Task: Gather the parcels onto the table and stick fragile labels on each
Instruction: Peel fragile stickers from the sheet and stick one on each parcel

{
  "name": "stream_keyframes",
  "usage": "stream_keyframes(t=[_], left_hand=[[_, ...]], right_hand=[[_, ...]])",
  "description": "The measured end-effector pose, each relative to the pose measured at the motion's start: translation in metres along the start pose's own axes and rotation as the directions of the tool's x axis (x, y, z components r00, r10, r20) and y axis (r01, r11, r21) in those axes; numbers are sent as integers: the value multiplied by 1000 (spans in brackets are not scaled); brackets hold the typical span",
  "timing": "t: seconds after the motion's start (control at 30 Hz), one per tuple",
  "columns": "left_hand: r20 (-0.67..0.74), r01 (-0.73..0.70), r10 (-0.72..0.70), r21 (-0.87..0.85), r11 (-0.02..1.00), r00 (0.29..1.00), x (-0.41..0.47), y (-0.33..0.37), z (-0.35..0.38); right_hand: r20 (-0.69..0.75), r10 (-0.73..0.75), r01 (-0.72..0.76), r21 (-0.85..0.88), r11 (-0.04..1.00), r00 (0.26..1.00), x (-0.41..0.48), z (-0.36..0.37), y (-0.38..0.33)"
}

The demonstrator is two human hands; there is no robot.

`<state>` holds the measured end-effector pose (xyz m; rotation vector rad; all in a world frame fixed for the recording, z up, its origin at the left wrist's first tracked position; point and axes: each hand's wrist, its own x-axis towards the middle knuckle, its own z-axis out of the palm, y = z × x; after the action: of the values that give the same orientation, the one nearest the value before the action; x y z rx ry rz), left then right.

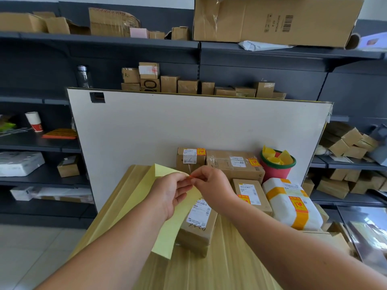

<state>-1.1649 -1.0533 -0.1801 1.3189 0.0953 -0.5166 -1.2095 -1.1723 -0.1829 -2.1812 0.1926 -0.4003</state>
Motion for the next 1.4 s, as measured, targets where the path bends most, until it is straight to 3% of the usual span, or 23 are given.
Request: stream_keyframes(t=[0.4,0.57,0.67,0.97,1.4], left_hand=[[-65,-150,171,252,956,983,18,-10,-6],[-37,-160,178,296,942,983,20,-11,-9],[-25,-145,159,301,942,987,22,-12,-16],[-93,-50,91,371,927,992,47,-21,-55],[-280,127,-66,209,970,958,96,-37,-123]], right_hand=[[-7,92,-92,12,996,996,11,8,6],[54,299,-303,234,924,953,14,11,4],[97,396,-405,321,856,913,20,16,8],[85,502,-502,302,811,861,34,42,21],[-18,592,-555,327,765,805,63,83,42]])
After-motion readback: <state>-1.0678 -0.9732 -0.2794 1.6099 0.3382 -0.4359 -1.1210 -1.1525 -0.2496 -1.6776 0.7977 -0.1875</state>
